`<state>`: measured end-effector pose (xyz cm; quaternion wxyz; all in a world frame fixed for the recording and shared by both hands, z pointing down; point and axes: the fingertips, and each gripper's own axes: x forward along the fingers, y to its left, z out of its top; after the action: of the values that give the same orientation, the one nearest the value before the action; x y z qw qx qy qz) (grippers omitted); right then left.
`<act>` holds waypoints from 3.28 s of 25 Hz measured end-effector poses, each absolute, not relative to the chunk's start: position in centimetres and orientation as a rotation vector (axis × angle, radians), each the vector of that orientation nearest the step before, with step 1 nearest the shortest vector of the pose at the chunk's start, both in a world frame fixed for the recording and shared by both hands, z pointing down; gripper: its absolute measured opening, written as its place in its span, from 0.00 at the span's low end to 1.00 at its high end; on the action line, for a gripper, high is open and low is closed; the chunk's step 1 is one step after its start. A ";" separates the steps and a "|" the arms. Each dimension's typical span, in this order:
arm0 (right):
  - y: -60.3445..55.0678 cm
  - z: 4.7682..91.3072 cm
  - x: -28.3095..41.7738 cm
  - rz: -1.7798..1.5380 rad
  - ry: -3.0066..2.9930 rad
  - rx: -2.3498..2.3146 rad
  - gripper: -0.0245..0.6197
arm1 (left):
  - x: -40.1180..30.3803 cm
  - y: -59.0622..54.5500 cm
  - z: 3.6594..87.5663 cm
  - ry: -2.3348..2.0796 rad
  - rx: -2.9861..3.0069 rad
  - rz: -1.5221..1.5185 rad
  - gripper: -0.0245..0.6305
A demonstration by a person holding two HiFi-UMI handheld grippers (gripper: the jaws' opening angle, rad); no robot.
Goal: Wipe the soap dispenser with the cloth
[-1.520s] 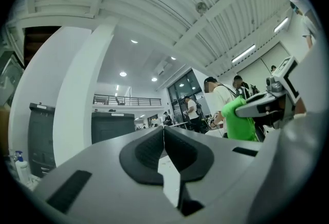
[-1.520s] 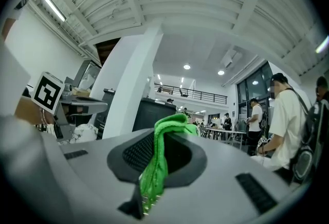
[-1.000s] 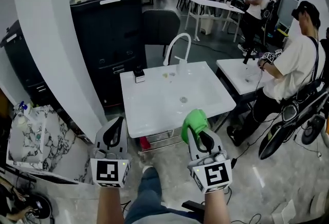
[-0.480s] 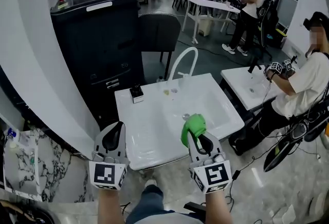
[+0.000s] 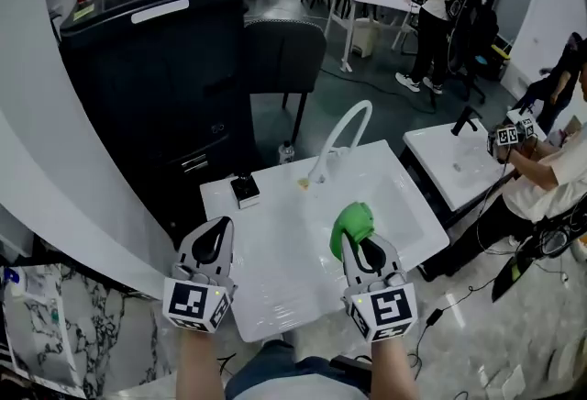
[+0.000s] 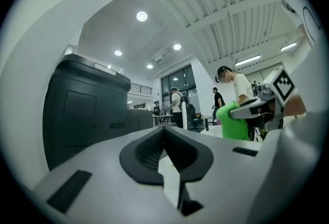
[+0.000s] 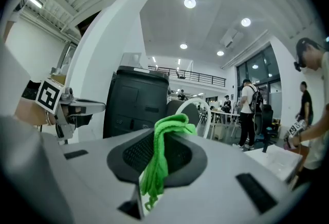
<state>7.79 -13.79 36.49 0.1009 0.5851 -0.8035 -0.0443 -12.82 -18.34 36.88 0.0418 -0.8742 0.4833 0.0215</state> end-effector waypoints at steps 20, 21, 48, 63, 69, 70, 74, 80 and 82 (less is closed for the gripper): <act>-19.6 42.9 8.7 0.050 -2.338 1.586 0.12 | -11.5 -29.4 46.5 1.525 -2.796 -0.153 0.56; -19.9 43.3 8.9 0.071 -2.346 1.582 0.12 | -11.3 -30.1 47.0 1.550 -2.788 -0.165 0.56; -23.6 49.8 6.7 0.236 -2.419 1.318 0.12 | -10.5 -38.3 50.9 1.845 -2.652 -0.140 0.19; -21.1 47.8 4.3 0.201 -2.409 1.397 0.12 | -10.9 -34.1 48.7 1.623 -2.825 -0.277 0.19; -19.7 45.8 3.1 0.158 -2.422 1.426 0.12 | -9.5 -30.8 45.8 1.408 -2.882 -0.311 0.19; -19.6 45.5 2.9 0.148 -2.426 1.423 0.12 | -9.4 -30.3 45.4 1.391 -2.893 -0.302 0.19; -18.9 44.4 2.4 0.107 -2.449 1.406 0.12 | -8.3 -27.9 43.6 1.285 -2.974 -0.274 0.18; -18.3 42.6 2.6 0.066 -2.491 1.387 0.12 | -6.4 -25.2 40.7 1.172 -3.095 -0.217 0.18; -18.0 41.8 2.9 0.043 -2.498 1.378 0.12 | -6.2 -24.6 40.0 1.205 -3.103 -0.198 0.18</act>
<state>2.90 -17.99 41.84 0.1437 0.4778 -0.8665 0.0151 -6.16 -24.65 40.04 -0.0965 -0.9262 0.3596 -0.0592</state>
